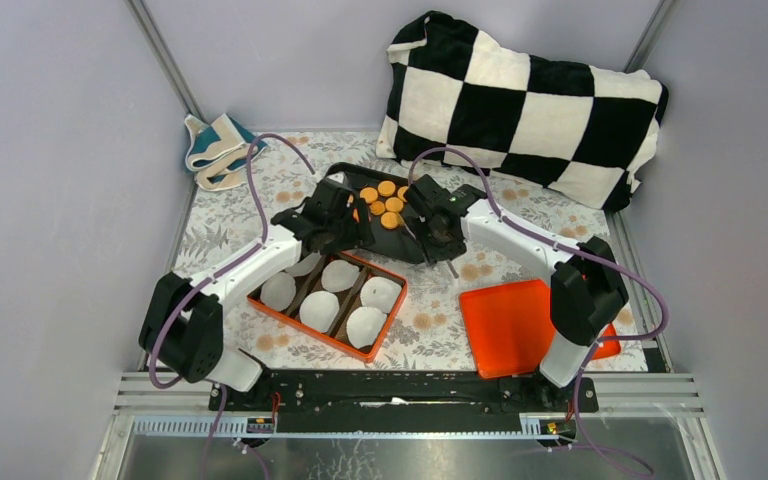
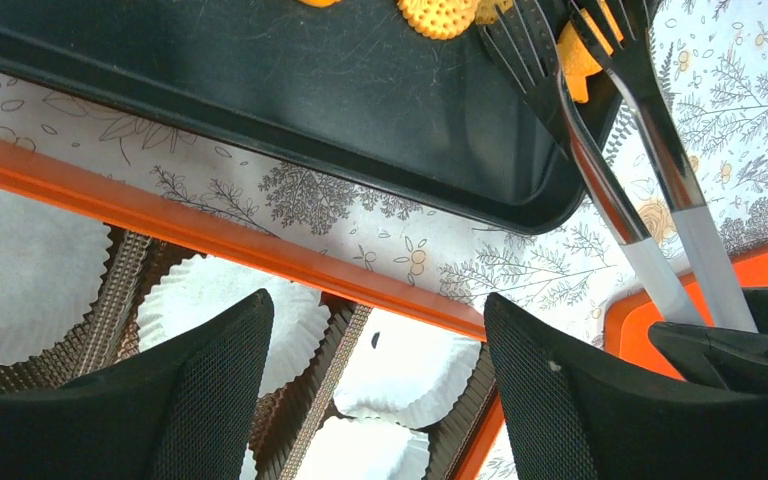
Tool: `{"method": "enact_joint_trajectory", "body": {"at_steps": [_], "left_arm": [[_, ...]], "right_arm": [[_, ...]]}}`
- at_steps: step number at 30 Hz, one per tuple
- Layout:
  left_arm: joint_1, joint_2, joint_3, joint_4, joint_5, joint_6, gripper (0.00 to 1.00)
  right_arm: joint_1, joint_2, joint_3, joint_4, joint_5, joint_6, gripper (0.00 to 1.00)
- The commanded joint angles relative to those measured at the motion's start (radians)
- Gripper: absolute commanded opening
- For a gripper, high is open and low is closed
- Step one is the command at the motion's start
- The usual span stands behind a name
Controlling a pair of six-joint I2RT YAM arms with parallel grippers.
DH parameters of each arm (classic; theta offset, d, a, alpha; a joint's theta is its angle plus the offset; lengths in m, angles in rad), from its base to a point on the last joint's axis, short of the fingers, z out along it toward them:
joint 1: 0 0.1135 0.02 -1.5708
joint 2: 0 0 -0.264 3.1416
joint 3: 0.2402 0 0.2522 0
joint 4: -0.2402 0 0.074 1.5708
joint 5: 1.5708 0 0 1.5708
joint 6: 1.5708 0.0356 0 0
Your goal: Pack the cookies
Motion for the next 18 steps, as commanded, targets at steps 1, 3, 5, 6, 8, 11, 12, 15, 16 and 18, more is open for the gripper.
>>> {"method": "enact_joint_trajectory", "body": {"at_steps": [1,3,5,6,8,11,12,15,16,18], "left_arm": [[0.001,-0.033,-0.03,0.042,0.036,-0.021,0.82],[0.001,-0.036,-0.034,0.043,0.05,-0.025,0.82],[0.001,-0.04,-0.037,0.044,0.059,-0.028,0.82],[0.001,-0.041,-0.038,0.046,0.064,-0.029,0.82],[0.001,-0.044,-0.041,0.052,0.069,-0.031,0.82],[0.001,-0.042,-0.042,0.056,0.079,-0.034,0.82],[0.001,-0.041,-0.041,0.055,0.081,-0.034,0.82],[0.001,-0.045,-0.042,0.057,0.082,-0.036,0.82],[0.001,-0.048,-0.044,0.058,0.082,-0.035,0.82],[0.001,-0.053,-0.047,0.059,0.082,-0.034,0.82]], "right_arm": [[0.013,-0.013,0.019,-0.062,0.017,0.002,0.47],[0.02,-0.02,0.022,-0.077,0.016,0.006,0.47],[0.024,-0.026,0.032,-0.096,0.019,0.01,0.47],[0.025,-0.029,0.038,-0.102,0.02,0.009,0.47],[0.027,-0.028,0.052,-0.105,0.021,0.009,0.47],[0.027,-0.008,0.09,-0.12,0.012,0.005,0.47],[0.027,0.001,0.105,-0.122,0.013,0.001,0.47],[0.028,0.049,0.163,-0.149,0.035,-0.01,0.47],[0.028,0.059,0.178,-0.155,0.04,-0.013,0.47],[0.029,0.082,0.198,-0.161,0.043,-0.02,0.47]]}}
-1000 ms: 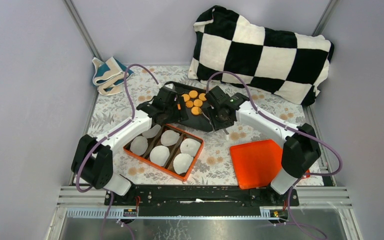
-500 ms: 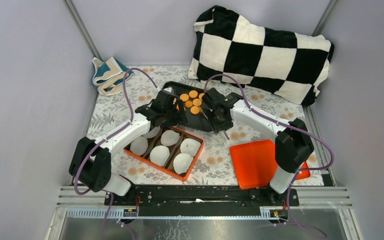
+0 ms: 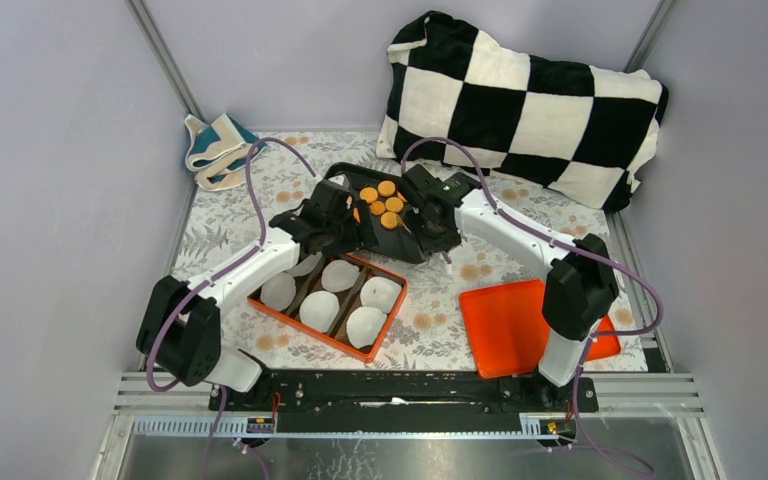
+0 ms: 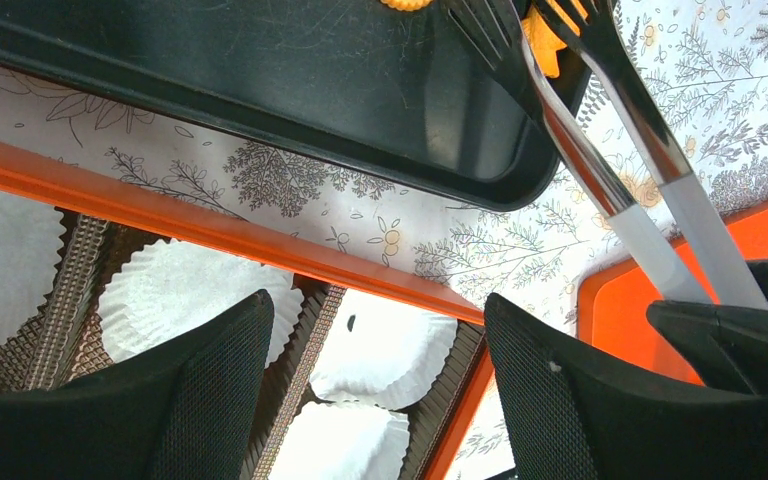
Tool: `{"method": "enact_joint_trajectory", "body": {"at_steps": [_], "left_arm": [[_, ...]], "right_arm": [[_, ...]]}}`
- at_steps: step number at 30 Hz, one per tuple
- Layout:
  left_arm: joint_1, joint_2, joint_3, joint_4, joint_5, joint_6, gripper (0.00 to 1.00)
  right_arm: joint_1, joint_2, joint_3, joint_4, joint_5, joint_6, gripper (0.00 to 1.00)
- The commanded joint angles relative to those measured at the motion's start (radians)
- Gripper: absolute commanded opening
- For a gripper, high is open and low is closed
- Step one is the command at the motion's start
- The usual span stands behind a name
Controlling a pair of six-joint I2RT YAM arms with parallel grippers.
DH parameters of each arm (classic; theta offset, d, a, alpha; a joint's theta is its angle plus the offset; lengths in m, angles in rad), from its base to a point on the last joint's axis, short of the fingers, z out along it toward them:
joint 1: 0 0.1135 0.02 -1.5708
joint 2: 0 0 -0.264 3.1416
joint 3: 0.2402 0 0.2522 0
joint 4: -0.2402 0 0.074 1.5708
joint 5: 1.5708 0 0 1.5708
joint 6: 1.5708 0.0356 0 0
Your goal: Pack the cookies
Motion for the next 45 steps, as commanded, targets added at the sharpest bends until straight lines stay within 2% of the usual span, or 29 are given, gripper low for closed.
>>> {"method": "enact_joint_trajectory", "body": {"at_steps": [1,7,16,24,30,36,41,43,45], "left_arm": [[0.001,-0.032,-0.021,0.043,0.015,-0.008,0.82],[0.001,-0.037,-0.038,0.053,0.028,-0.006,0.82],[0.017,-0.058,-0.025,0.044,0.034,-0.011,0.82],[0.139,-0.083,-0.015,0.043,0.075,-0.029,0.81],[0.221,-0.096,-0.02,0.019,0.046,-0.031,0.81],[0.376,-0.099,-0.009,0.021,0.053,-0.058,0.8],[0.397,-0.103,-0.031,0.022,0.081,-0.043,0.79],[0.396,-0.112,-0.058,0.036,0.091,-0.049,0.79],[0.397,-0.114,-0.071,0.044,0.106,-0.048,0.79]], "right_arm": [[0.009,0.057,0.08,-0.054,0.028,-0.022,0.48],[0.011,0.106,0.102,-0.086,0.025,-0.019,0.46],[0.013,0.05,0.153,-0.08,0.028,-0.003,0.19],[0.015,-0.024,0.198,-0.049,-0.019,0.001,0.01],[0.027,-0.042,0.231,-0.018,-0.086,-0.001,0.0],[0.063,-0.004,0.317,-0.006,-0.123,-0.009,0.0],[0.066,0.021,0.298,0.016,-0.104,-0.023,0.0],[0.065,0.045,0.304,0.022,-0.126,-0.021,0.08],[0.066,0.067,0.309,0.013,-0.128,-0.02,0.11]]}}
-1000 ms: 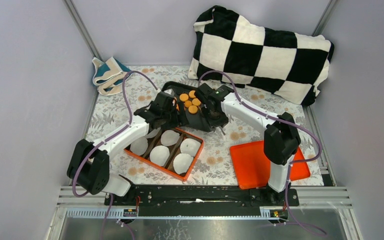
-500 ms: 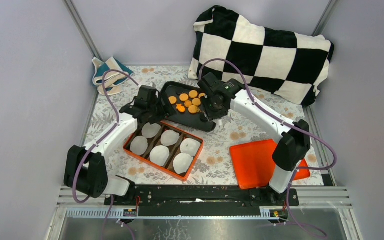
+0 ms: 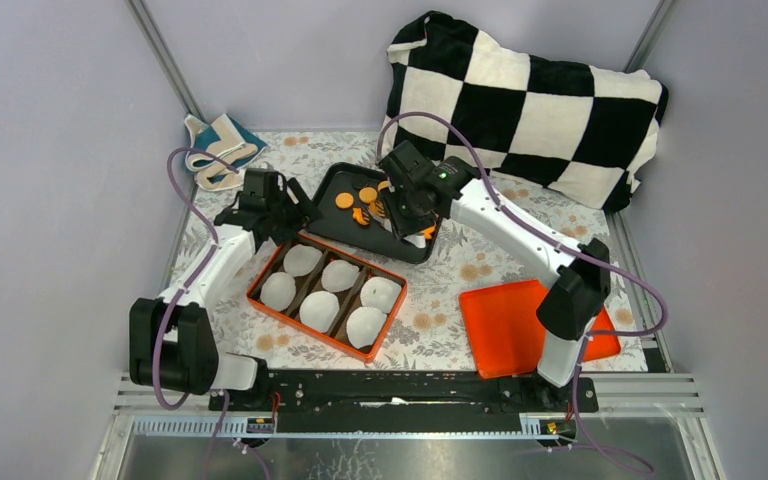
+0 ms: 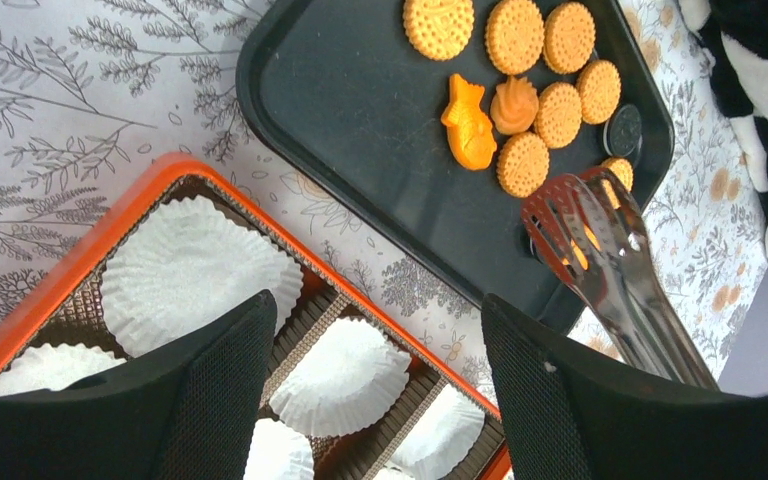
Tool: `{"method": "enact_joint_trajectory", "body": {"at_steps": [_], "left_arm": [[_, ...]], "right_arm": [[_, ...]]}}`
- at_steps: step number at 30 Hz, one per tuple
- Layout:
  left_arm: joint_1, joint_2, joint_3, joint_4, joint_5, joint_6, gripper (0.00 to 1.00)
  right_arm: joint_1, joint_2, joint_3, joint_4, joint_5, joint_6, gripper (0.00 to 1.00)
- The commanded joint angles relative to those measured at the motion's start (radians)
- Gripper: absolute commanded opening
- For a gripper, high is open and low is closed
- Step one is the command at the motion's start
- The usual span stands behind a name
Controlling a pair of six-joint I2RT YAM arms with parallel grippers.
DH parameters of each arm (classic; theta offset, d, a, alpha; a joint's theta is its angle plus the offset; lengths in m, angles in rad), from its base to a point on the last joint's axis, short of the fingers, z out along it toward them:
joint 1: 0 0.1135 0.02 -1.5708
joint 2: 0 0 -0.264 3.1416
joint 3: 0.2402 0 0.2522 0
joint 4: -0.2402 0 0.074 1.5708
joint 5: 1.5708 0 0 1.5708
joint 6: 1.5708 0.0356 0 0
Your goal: Pack the cookies
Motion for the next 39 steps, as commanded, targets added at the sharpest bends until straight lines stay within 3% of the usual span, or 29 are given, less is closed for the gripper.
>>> {"method": "enact_joint_trajectory", "body": {"at_steps": [1,7,10,20,30,36,39], "left_arm": [[-0.001,-0.03,-0.033,0.019,0.042,-0.006,0.79],[0.0,-0.047,-0.027,0.015,0.065,0.004,0.79],[-0.001,-0.047,-0.024,0.017,0.087,0.002,0.79],[0.0,-0.071,-0.04,0.018,0.091,0.001,0.79],[0.001,-0.073,-0.042,0.02,0.112,0.003,0.79],[0.001,-0.066,-0.053,0.032,0.131,-0.001,0.79],[0.001,-0.063,-0.061,0.039,0.141,0.0,0.79]], "right_arm": [[0.004,0.046,0.029,0.007,-0.013,-0.012,0.11],[0.003,0.008,-0.05,0.017,0.092,-0.003,0.13],[0.004,-0.003,-0.083,0.017,0.126,0.002,0.2],[0.003,0.048,-0.111,0.029,0.138,-0.003,0.29],[0.003,0.084,-0.092,0.046,0.129,-0.009,0.51],[0.003,0.108,-0.079,0.05,0.118,-0.004,0.49],[0.004,0.113,-0.079,0.05,0.13,-0.007,0.41]]}}
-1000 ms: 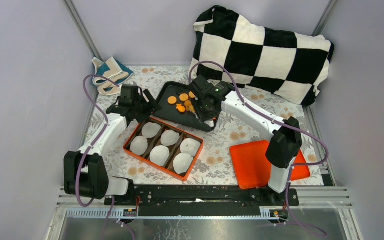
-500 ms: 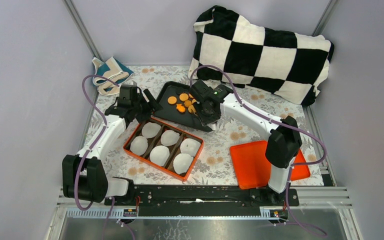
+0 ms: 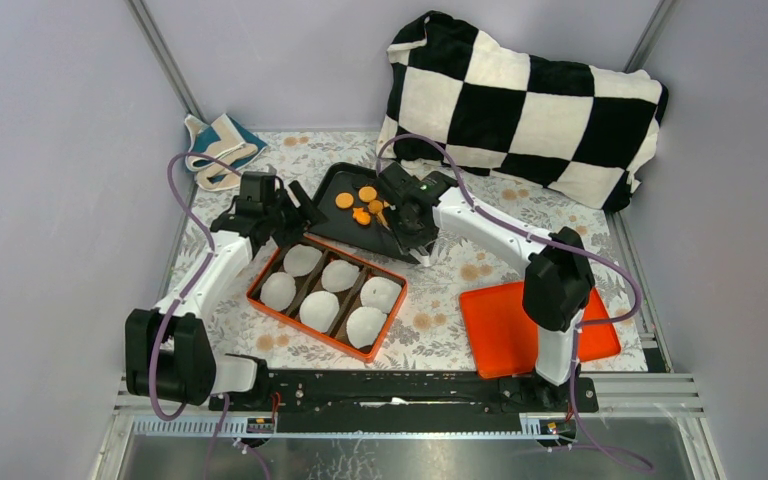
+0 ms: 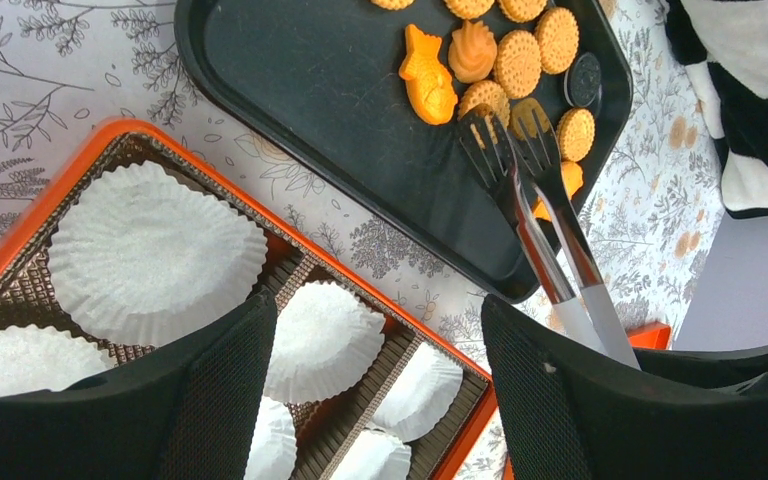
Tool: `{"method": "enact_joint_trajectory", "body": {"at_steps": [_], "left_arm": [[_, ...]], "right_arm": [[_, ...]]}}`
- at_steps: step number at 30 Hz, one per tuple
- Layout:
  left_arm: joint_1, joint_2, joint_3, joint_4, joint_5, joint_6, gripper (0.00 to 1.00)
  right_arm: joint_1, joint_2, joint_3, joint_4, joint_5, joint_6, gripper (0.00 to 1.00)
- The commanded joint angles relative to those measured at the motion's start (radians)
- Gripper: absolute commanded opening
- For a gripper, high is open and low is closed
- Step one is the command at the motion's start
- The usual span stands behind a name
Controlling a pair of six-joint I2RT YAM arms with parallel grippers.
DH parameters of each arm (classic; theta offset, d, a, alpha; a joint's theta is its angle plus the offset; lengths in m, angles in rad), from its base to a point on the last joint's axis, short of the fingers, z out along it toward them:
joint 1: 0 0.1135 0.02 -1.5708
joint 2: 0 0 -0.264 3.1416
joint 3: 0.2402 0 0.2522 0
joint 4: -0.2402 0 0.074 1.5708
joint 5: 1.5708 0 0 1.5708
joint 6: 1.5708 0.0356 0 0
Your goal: Pack the cookies
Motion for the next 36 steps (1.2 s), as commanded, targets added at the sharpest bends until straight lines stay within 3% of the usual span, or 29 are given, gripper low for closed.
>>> {"method": "enact_joint_trajectory", "body": {"at_steps": [1,5,9,12,20,30,36], "left_arm": [[0.001,-0.005,-0.025,0.04,0.033,-0.001,0.79],[0.001,0.002,-0.031,0.047,0.049,-0.002,0.79],[0.009,-0.01,0.0,0.031,0.018,-0.009,0.79],[0.039,-0.022,0.036,0.007,-0.024,-0.021,0.79],[0.249,-0.025,0.01,0.047,0.031,-0.126,0.78],[0.257,-0.121,0.091,-0.057,-0.097,-0.054,0.78],[0.258,-0.127,0.09,-0.067,-0.069,-0.041,0.79]], "right_arm": [[0.004,0.011,0.042,0.01,0.032,-0.01,0.35],[0.003,0.012,0.074,-0.002,0.048,-0.018,0.09],[0.01,-0.065,0.104,0.047,0.029,-0.022,0.03],[0.017,-0.131,0.127,0.064,0.014,-0.02,0.01],[0.063,-0.162,0.209,0.034,-0.115,-0.044,0.0],[0.27,0.01,0.343,-0.038,-0.155,-0.087,0.0],[0.28,0.046,0.306,-0.019,-0.125,-0.083,0.01]]}}
